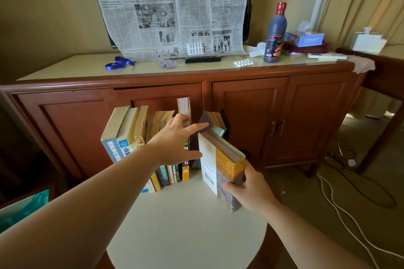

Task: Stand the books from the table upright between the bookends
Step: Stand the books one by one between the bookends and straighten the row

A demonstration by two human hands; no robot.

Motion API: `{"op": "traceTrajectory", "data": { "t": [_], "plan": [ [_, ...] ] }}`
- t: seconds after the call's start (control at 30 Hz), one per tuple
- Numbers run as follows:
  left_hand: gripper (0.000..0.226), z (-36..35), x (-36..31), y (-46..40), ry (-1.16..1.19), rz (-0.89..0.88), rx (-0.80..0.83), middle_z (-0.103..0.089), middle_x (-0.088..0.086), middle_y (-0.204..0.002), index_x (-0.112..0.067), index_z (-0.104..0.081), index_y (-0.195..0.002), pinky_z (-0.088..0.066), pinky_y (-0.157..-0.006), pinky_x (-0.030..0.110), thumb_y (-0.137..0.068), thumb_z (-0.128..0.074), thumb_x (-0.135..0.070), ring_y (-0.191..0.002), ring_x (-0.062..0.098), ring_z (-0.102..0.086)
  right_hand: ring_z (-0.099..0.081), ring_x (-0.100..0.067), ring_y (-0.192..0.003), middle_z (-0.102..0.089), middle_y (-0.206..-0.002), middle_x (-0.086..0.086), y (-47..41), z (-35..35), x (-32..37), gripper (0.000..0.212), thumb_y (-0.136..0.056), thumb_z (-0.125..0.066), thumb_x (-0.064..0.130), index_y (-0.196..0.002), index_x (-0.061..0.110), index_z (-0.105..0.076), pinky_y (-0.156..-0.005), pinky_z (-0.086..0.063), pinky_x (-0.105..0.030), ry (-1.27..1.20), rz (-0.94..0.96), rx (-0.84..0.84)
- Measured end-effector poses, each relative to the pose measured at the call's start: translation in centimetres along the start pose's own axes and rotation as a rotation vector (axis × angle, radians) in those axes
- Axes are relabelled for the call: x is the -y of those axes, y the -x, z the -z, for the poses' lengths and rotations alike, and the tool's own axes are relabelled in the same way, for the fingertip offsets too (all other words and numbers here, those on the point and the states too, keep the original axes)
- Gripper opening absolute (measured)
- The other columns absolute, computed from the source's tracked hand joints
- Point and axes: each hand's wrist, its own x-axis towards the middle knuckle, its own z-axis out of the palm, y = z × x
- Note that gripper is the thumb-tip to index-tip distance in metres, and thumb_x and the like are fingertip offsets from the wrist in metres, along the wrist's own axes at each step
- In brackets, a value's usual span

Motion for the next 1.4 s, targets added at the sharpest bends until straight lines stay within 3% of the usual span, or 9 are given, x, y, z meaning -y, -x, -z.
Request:
{"op": "traceTrajectory", "data": {
  "t": [0.2,0.4,0.53,0.63,0.77,0.93,1.07,1.27,1.4],
  "plan": [
    [0.087,-0.6,0.0,0.3,0.033,-0.014,0.031,0.002,-0.009,-0.169,-0.056,-0.021,-0.158,-0.028,-0.124,0.053,-0.083,-0.058,-0.082,-0.159,0.026,-0.009,-0.059,0.008,-0.089,-0.060,-0.091,0.040,-0.5,-0.5,1.0,0.039,-0.084,-0.081,0.019,-0.098,0.042,-0.054,-0.069,-0.041,-0.007,-0.069,0.061,0.041],
    [0.078,-0.7,1.2,1.3,0.095,-0.001,-0.006,-0.004,-0.014,-0.165,-0.055,-0.041,-0.150,-0.033,-0.123,0.050,-0.079,-0.054,-0.086,-0.157,0.022,-0.015,-0.065,-0.002,-0.110,-0.069,-0.115,0.021,-1.5,-1.1,2.4,0.043,-0.088,-0.067,0.056,-0.128,0.042,-0.057,-0.088,-0.054,-0.021,-0.279,-0.007,0.282],
    [0.085,-1.1,1.6,1.6,0.104,-0.011,-0.044,-0.004,-0.013,-0.166,-0.052,-0.044,-0.149,-0.034,-0.122,0.048,-0.074,-0.049,-0.090,-0.158,0.021,-0.013,-0.065,-0.008,-0.112,-0.070,-0.118,0.015,-5.2,0.9,2.9,0.056,-0.092,-0.026,0.079,-0.117,0.048,-0.065,-0.098,-0.055,-0.044,-0.316,-0.133,-0.024],
    [0.085,-1.6,1.8,1.5,0.108,-0.025,-0.077,-0.004,-0.014,-0.166,-0.053,-0.043,-0.150,-0.034,-0.121,0.051,-0.075,-0.048,-0.093,-0.158,0.021,-0.011,-0.067,-0.009,-0.092,-0.070,-0.107,0.013,-8.8,1.7,4.3,0.031,-0.100,-0.046,0.057,-0.121,0.045,-0.065,-0.084,-0.058,-0.036,-0.090,-0.086,-0.084],
    [0.082,-2.2,2.3,1.7,0.097,-0.043,-0.113,-0.003,-0.008,-0.169,-0.055,-0.040,-0.152,-0.031,-0.122,0.051,-0.080,-0.048,-0.093,-0.160,0.020,-0.008,-0.068,-0.017,-0.072,-0.061,-0.132,-0.002,-12.9,1.2,5.6,0.065,-0.104,-0.051,0.039,-0.161,0.042,-0.022,-0.054,-0.050,-0.026,0.204,-0.176,0.142],
    [0.081,-2.4,2.4,1.7,0.097,-0.044,-0.121,-0.001,-0.007,-0.170,-0.055,-0.038,-0.152,-0.029,-0.122,0.051,-0.081,-0.047,-0.092,-0.161,0.021,-0.006,-0.066,-0.032,-0.110,-0.058,-0.143,-0.013,-13.5,-0.1,4.6,0.075,-0.098,-0.057,0.036,-0.161,0.043,-0.016,-0.089,-0.058,-0.040,0.308,-0.196,0.184],
    [0.080,-2.3,2.4,1.9,0.113,-0.036,-0.118,0.002,-0.014,-0.169,-0.056,-0.040,-0.152,-0.030,-0.122,0.048,-0.080,-0.052,-0.090,-0.160,0.016,-0.003,-0.065,-0.028,-0.107,-0.058,-0.137,-0.009,-12.5,-0.5,4.3,0.067,-0.099,-0.058,0.034,-0.155,0.046,-0.025,-0.088,-0.060,-0.044,0.304,-0.087,0.196],
    [0.082,-1.8,2.2,2.3,0.116,-0.024,-0.103,0.002,-0.017,-0.169,-0.052,-0.044,-0.151,-0.035,-0.121,0.049,-0.078,-0.051,-0.091,-0.160,0.017,-0.006,-0.038,-0.029,-0.146,-0.037,-0.160,-0.007,-13.6,-1.2,5.4,0.051,-0.105,-0.049,0.029,-0.154,0.035,-0.042,-0.117,-0.033,-0.039,0.284,0.052,0.239],
    [0.082,-1.4,2.2,2.4,0.112,-0.019,-0.081,0.003,-0.018,-0.168,-0.052,-0.044,-0.150,-0.034,-0.121,0.045,-0.077,-0.052,-0.090,-0.159,0.018,-0.008,-0.053,-0.026,-0.129,-0.053,-0.145,-0.005,-13.7,-2.0,6.4,0.034,-0.105,-0.050,0.035,-0.138,0.040,-0.052,-0.105,-0.048,-0.043,0.223,0.093,0.284]
  ]
}}
